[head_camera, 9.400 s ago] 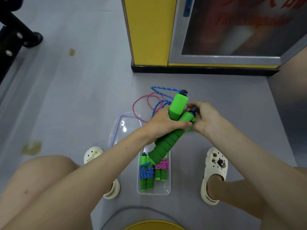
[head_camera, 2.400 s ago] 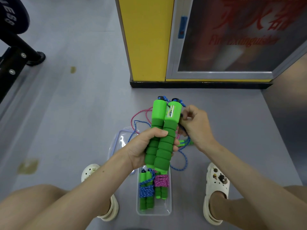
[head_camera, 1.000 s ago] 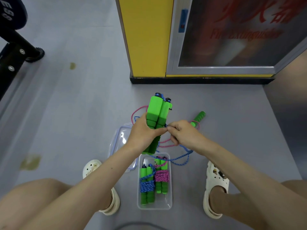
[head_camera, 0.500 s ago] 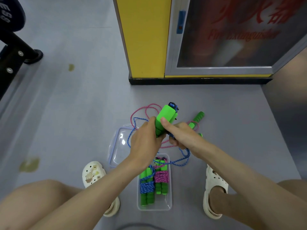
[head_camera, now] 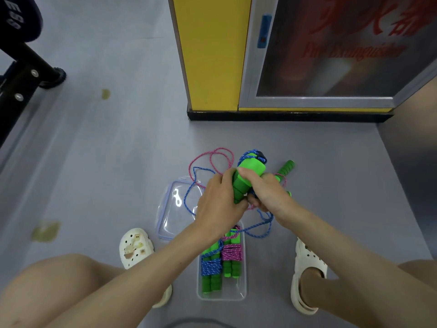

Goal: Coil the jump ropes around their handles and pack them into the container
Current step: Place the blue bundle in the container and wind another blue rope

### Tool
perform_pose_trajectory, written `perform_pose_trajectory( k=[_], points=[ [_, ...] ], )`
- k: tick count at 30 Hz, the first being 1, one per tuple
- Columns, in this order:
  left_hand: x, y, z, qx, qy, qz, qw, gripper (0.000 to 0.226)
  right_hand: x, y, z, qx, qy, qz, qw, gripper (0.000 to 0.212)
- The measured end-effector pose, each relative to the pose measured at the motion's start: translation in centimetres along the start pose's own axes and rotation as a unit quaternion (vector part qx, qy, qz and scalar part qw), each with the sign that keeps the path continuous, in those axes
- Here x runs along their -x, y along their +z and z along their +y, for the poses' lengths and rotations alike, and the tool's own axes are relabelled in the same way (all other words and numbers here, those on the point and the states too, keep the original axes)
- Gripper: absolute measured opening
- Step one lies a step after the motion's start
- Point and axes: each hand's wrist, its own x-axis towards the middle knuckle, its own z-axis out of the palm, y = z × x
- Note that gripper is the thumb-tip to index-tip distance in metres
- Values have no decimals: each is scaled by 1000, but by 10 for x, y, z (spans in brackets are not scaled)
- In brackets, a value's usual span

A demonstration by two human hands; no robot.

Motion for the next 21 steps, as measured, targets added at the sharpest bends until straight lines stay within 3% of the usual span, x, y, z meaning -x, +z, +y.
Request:
perform_pose_trajectory(
  k=[4,7,12,21],
  points=[
    [-4,-6,6,233,-99,-104,962,67,-2,-2,-1,-12,-21,20,1000,35],
    [-8,-17,10,344,-137,-156,916,52,-6,-9,0,-13,-10,18,1000,34],
    [-8,-21,11,403,-163,-141,890,32,-9,-20,1,-34,9,7,999,45],
    [-3,-14,15,404,-138,-108,898,21,-6,-20,2,-74,20,46,996,45]
  ],
)
